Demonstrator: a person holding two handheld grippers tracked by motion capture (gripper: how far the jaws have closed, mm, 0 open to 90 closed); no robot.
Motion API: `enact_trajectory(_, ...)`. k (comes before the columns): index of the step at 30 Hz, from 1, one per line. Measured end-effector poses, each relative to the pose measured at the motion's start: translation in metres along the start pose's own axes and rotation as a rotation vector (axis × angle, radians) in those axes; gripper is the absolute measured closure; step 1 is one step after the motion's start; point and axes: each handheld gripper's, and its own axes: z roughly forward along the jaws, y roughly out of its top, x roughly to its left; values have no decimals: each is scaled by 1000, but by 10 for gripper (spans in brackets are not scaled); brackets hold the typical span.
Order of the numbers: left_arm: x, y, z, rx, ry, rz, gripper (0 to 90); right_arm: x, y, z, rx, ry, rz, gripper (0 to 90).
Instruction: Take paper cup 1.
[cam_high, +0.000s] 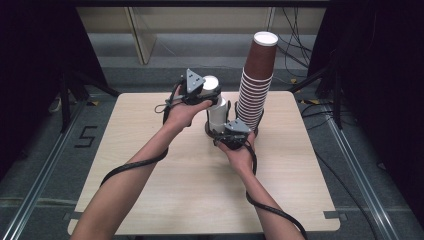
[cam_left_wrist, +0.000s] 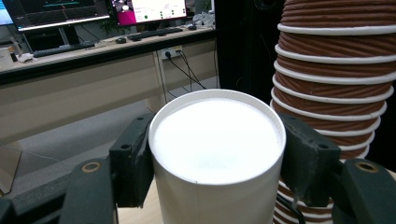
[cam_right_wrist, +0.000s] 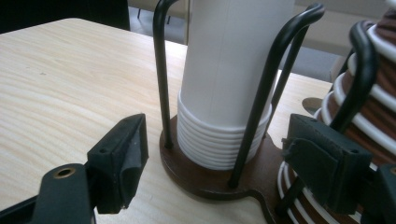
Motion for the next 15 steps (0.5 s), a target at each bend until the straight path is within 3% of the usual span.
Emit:
enact_trajectory(3, -2, -2, -6, 10, -10, 8, 336, 0, 2, -5, -9, 5, 0, 223)
enact_trajectory(5, -2, -5, -10, 20, -12, 13, 336, -3, 4, -11, -2, 20, -38, 221)
enact_trajectory(9, -1, -9, -21, 34, -19, 10, 336, -5, 6, -24, -10, 29, -53, 219)
enact_trajectory(13, -1, -12, -33, 39, -28, 18, 336, -7, 9, -40, -9, 44, -49, 211)
enact_trajectory(15, -1, -13, -37, 43, -31, 16, 336, -12, 10, -45, -23, 48, -96, 209)
